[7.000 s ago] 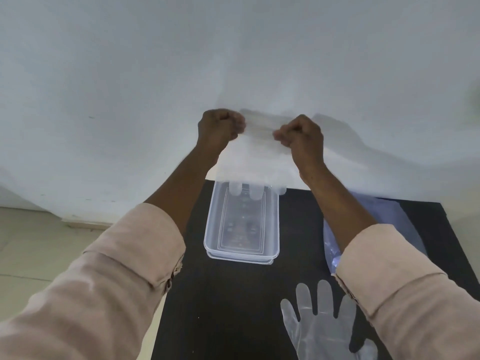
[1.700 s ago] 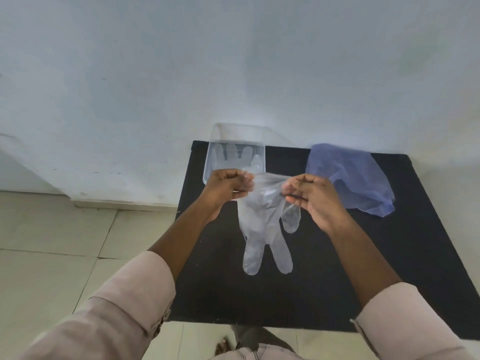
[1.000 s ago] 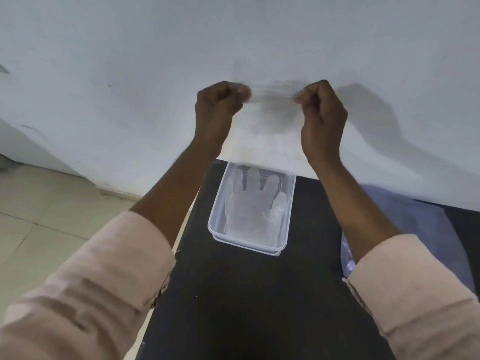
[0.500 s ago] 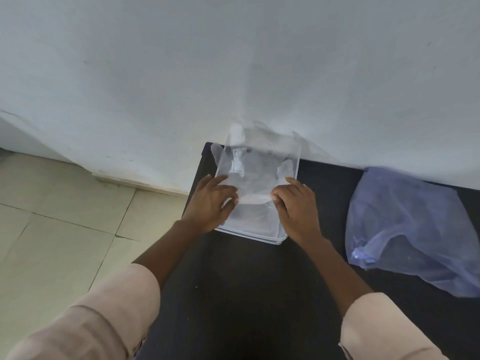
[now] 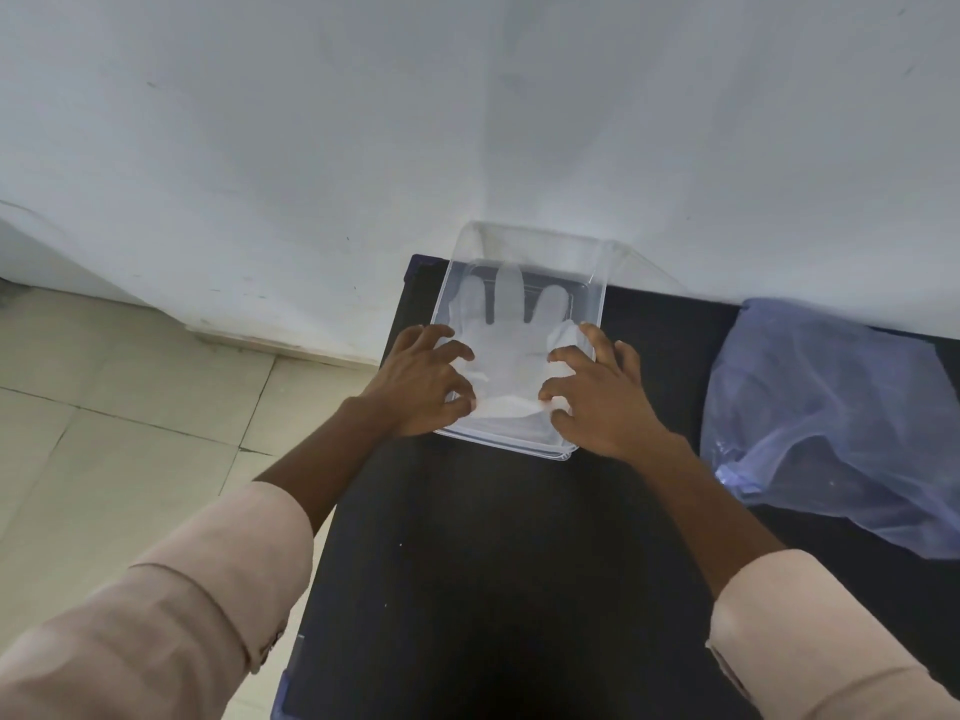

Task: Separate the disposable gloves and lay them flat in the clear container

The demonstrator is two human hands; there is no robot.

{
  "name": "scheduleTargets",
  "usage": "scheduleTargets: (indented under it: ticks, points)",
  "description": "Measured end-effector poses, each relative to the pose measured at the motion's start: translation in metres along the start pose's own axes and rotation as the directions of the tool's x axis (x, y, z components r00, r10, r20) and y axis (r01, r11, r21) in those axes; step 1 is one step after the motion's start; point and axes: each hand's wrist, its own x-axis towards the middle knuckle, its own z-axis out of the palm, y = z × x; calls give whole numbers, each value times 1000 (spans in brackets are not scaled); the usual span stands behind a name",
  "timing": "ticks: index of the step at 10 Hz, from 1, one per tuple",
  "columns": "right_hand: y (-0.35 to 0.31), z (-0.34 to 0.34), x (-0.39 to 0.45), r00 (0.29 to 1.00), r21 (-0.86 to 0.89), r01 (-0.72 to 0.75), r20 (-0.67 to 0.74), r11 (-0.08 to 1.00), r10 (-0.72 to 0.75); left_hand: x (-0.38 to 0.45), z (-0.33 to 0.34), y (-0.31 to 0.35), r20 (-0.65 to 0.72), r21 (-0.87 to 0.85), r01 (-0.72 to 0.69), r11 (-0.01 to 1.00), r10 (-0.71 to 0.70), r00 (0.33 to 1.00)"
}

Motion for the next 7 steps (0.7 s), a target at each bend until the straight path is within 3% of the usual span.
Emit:
scheduleTargets:
  ticks: [2,4,5,6,7]
  points:
    - [4,-16,5,959,-111,74,282,991,-40,-1,-9,2,108,72,-16,997,8,994]
    - [-7,-28,10,922,-264,49,383,963,58,4,-22,10,218,77,37,996,-53,975]
    - [-15,-31,-1,963,-218,13,266,976,47,-5,-27,13,206,50,23,998,-33,978]
    - [-25,-35,-21,992,26,-23,-123,999,26,-19,-41,23,-35,-181,76,981,-84,996]
    - [-33,-44,-39,970,362,-51,-204,931,133,-35,-53,30,-130,-499,107,860,-197,972]
